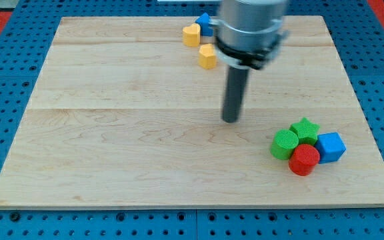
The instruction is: Move the yellow hexagon towards the group of blocks
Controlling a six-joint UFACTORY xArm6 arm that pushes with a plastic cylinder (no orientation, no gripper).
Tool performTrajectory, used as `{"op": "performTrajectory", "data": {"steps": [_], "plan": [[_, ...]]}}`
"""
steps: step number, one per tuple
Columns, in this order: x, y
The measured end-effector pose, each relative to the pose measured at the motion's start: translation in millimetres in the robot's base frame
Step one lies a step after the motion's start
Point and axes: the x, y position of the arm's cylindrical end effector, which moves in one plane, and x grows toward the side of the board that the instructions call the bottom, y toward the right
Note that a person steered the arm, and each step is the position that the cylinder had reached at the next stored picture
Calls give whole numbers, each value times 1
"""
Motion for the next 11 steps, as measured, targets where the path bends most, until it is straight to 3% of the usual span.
{"op": "performTrajectory", "data": {"steps": [2,5,7,8,9,10,11], "plan": [[-68,-89],[-150,-51],[-140,-1],[-95,4],[-82,21],[-107,1],[-131,16]]}}
